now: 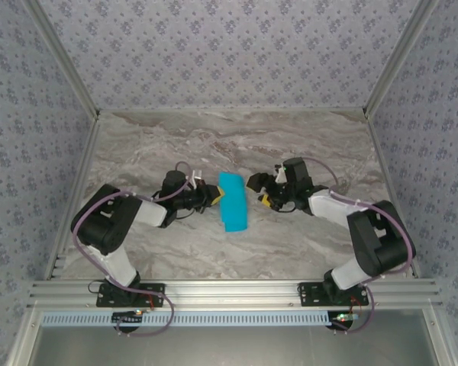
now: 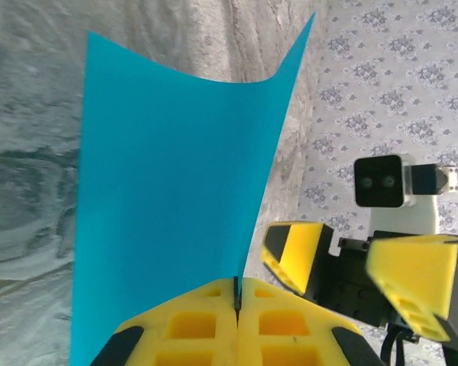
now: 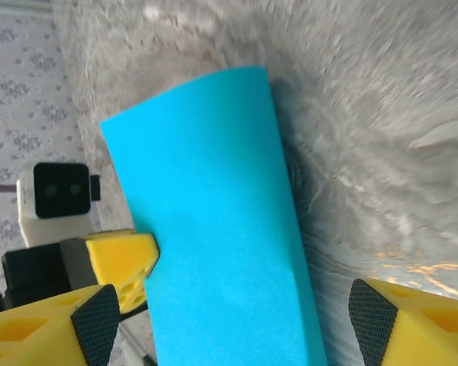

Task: Fold a paper plane with a square sheet of paper (pick it up from the middle)
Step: First fold in half a square sheet of paper at the center of the table.

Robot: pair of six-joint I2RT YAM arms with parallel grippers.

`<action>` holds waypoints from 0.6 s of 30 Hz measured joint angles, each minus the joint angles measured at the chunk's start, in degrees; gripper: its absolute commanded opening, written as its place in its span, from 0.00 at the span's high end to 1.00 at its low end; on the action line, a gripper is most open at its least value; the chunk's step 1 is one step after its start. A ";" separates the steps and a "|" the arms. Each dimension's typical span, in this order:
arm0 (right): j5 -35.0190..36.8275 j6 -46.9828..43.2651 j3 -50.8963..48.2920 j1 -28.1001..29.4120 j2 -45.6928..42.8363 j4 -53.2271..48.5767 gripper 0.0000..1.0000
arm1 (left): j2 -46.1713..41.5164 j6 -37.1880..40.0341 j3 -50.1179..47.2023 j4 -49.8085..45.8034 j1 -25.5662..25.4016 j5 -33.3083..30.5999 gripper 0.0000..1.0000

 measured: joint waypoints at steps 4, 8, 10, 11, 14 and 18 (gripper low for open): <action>3.13 -2.51 0.00 -1.57 -2.36 -4.55 0.15 | -3.67 4.50 3.32 -5.75 -3.61 -2.14 1.00; 5.03 -4.04 0.00 -1.66 -2.45 -8.11 0.15 | -4.76 8.02 6.67 -9.38 -6.43 -3.02 1.00; 5.75 -4.52 0.00 -1.66 -2.45 -9.42 0.15 | -4.63 9.40 8.26 -12.11 -7.30 -3.54 1.00; 6.03 -4.70 0.00 -1.66 -2.45 -9.81 0.15 | -4.37 9.86 8.96 -13.29 -7.50 -4.02 1.00; 6.62 -5.60 0.00 -1.64 -2.45 -10.78 0.15 | -3.56 10.71 9.86 -16.98 -7.63 -6.60 1.00; 7.34 -7.13 0.00 -1.07 -2.45 -12.22 0.16 | -2.75 11.69 9.86 -21.57 -7.58 -10.36 1.00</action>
